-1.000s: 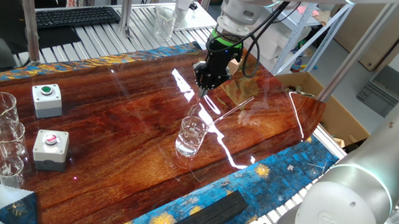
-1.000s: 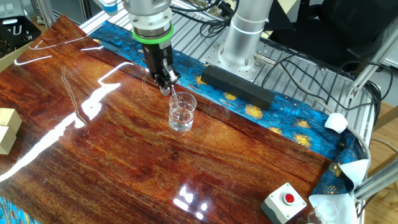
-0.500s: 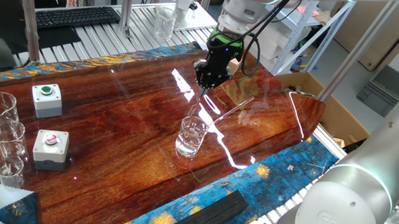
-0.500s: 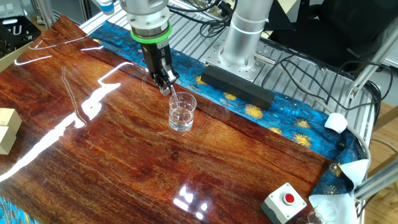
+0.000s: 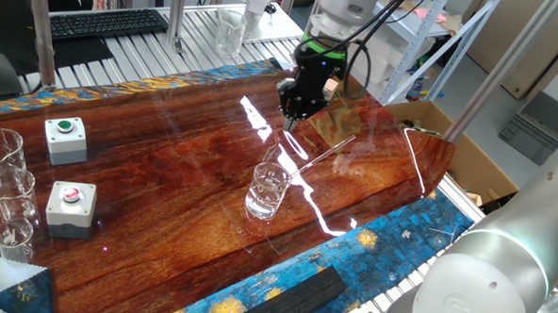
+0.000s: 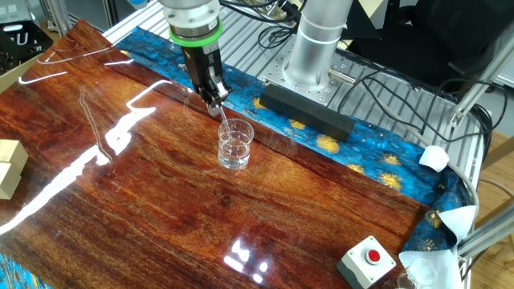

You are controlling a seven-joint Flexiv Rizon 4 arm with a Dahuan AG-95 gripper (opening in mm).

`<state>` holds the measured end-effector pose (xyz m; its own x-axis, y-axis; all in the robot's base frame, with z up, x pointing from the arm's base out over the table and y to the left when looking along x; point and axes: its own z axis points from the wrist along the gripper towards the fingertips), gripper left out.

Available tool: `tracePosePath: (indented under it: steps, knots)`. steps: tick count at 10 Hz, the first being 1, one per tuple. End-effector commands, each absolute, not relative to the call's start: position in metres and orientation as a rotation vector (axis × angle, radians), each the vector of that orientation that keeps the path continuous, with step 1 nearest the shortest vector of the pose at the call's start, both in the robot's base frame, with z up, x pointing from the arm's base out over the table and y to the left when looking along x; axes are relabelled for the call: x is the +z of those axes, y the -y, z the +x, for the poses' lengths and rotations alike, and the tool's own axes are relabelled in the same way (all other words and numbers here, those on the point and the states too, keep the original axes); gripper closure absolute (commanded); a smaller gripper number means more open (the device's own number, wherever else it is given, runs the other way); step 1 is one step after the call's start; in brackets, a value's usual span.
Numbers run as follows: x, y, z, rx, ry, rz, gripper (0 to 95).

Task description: Stir the beaker with a glass rod

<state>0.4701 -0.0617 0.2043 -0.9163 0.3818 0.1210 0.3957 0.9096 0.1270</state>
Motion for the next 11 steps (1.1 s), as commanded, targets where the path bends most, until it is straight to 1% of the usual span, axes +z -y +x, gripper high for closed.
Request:
tracePosePath:
  steps: [1, 7, 8, 11]
  knots:
    - [0.209, 0.071, 0.465, -0.234, 2.975, -0.581, 95.0]
    - [0.216, 0.101, 0.454, -0.249, 2.993, -0.478, 95.0]
    - [0.216, 0.107, 0.452, -0.256, 2.996, -0.451, 76.0]
    - [0.216, 0.124, 0.448, -0.261, 3.010, -0.392, 76.0]
